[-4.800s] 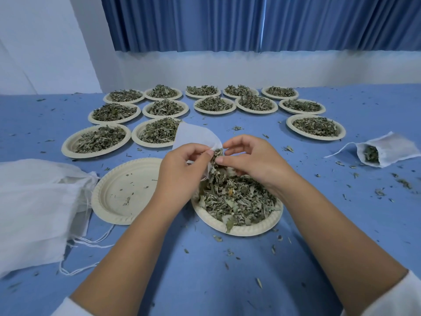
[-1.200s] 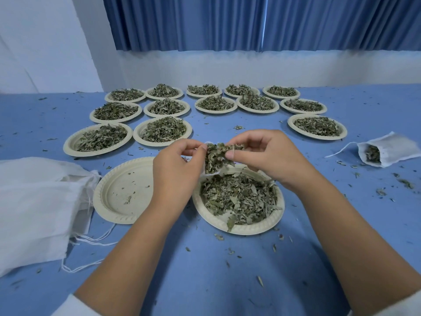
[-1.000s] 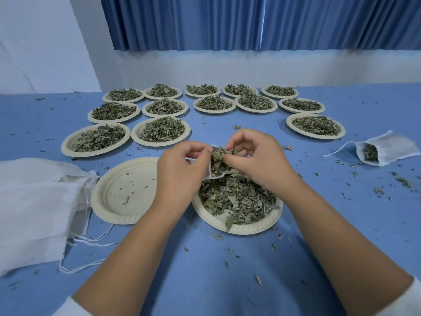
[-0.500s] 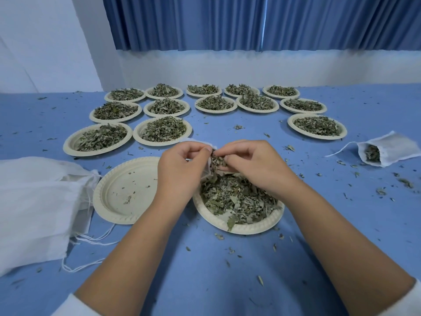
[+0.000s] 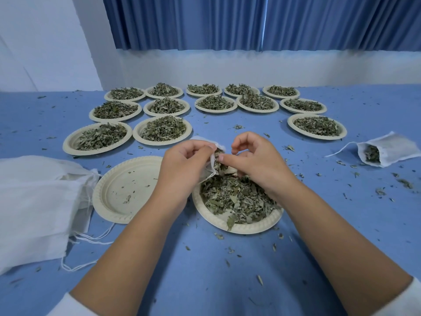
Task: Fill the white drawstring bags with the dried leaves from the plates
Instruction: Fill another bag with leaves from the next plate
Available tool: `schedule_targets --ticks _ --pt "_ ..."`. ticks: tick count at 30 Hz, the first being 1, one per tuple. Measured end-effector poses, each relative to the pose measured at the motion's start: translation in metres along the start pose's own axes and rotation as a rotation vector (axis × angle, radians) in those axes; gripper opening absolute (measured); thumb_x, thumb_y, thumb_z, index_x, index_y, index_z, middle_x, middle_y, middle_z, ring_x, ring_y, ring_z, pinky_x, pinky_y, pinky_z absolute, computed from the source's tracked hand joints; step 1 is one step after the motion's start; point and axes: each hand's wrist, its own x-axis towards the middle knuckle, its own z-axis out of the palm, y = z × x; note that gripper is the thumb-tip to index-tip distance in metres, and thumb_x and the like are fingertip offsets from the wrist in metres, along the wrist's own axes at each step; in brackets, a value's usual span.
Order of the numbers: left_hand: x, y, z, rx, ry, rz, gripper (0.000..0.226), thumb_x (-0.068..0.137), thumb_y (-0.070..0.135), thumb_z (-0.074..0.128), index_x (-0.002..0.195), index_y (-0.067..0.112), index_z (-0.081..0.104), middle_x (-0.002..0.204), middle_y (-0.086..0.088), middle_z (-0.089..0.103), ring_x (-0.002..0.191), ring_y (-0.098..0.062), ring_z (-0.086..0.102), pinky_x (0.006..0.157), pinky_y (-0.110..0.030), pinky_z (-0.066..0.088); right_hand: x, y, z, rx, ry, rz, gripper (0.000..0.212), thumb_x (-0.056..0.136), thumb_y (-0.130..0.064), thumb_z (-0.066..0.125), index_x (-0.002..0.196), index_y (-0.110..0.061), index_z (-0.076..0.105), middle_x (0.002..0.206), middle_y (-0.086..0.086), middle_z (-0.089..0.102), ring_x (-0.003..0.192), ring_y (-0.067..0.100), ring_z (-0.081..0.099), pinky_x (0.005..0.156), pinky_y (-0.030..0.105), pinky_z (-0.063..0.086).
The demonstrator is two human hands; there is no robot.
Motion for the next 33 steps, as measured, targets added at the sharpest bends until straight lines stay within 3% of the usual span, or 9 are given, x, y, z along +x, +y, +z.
schedule_targets --ticks 4,6,9,12,18,23,28,30,33 --pt "0.0 0.002 -0.002 -0.058 -0.036 -0.048 0.008 0.092 0.013 0.062 0.087 0.012 0.07 0.04 0.015 0.045 0.031 0.001 0.036 0.037 -0.009 0.029 0.002 0.004 0.0 0.136 -0.18 0.132 0.035 0.085 -0.017 0.074 0.119 -0.019 0.063 0.116 0.005 0.067 0.091 0.009 0.071 0.067 0.024 0.058" --pt "0.0 0.002 -0.002 -0.065 -0.051 -0.071 0.009 0.092 0.012 0.062 0.089 0.009 0.069 0.039 0.014 0.043 0.031 -0.001 0.031 0.036 -0.011 0.028 0.002 0.005 0.001 0.258 -0.246 0.129 0.027 0.088 -0.007 0.068 0.113 -0.016 0.067 0.108 0.007 0.073 0.093 0.014 0.072 0.068 0.024 0.059" --pt "0.0 0.002 -0.001 0.028 -0.009 -0.021 0.008 0.09 0.015 0.065 0.085 0.015 0.071 0.045 0.012 0.053 0.039 0.001 0.045 0.045 -0.011 0.038 0.002 0.005 0.002 0.267 -0.21 0.119 0.018 0.086 -0.003 0.069 0.1 -0.013 0.072 0.094 0.004 0.076 0.085 0.014 0.073 0.064 0.02 0.057" --pt "-0.001 -0.001 0.001 0.127 0.019 0.069 0.008 0.088 0.022 0.069 0.081 0.022 0.073 0.075 0.003 0.071 0.066 -0.002 0.062 0.067 -0.017 0.05 0.003 0.007 0.002 0.176 -0.133 0.113 0.013 0.084 -0.003 0.072 0.094 -0.013 0.071 0.083 0.002 0.076 0.069 0.012 0.069 0.057 0.018 0.056" --pt "-0.007 -0.002 0.007 0.256 -0.072 0.128 0.009 0.087 0.021 0.069 0.079 0.024 0.073 0.065 0.015 0.064 0.054 0.0 0.052 0.053 -0.008 0.04 0.004 0.011 0.009 -0.144 0.069 -0.003 0.02 0.082 -0.002 0.069 0.078 -0.019 0.06 0.063 -0.004 0.062 0.041 0.005 0.057 0.041 0.019 0.046" --pt "-0.003 -0.002 0.001 0.208 0.053 0.136 0.011 0.089 0.024 0.069 0.078 0.027 0.071 0.068 0.018 0.065 0.066 0.004 0.057 0.06 -0.006 0.041 0.003 0.006 0.003 -0.043 -0.032 0.013 0.006 0.087 -0.016 0.072 0.092 -0.017 0.07 0.08 -0.005 0.071 0.052 0.009 0.064 0.051 0.017 0.051" --pt "-0.001 -0.001 -0.002 0.139 0.122 0.124 0.007 0.088 0.023 0.069 0.083 0.022 0.073 0.079 0.006 0.071 0.07 0.004 0.059 0.069 -0.011 0.045 0.005 0.001 -0.005 0.185 -0.176 0.203 0.027 0.087 -0.018 0.072 0.113 -0.015 0.066 0.099 -0.001 0.069 0.075 0.003 0.071 0.069 0.027 0.059" --pt "-0.001 -0.001 -0.001 0.127 0.114 0.113 0.006 0.088 0.022 0.069 0.084 0.02 0.073 0.082 0.0 0.072 0.071 0.001 0.061 0.07 -0.014 0.046 0.003 0.001 -0.005 0.207 -0.276 0.203 0.04 0.084 -0.015 0.074 0.122 -0.014 0.061 0.102 0.002 0.072 0.088 0.009 0.072 0.072 0.03 0.059" --pt "-0.002 -0.002 0.0 0.108 0.071 0.096 0.007 0.089 0.02 0.068 0.084 0.02 0.073 0.081 -0.002 0.072 0.068 0.001 0.06 0.062 -0.01 0.046 0.001 0.004 -0.002 0.203 -0.339 0.123 0.038 0.085 -0.009 0.073 0.121 -0.013 0.063 0.107 0.008 0.074 0.099 0.02 0.072 0.072 0.027 0.059"
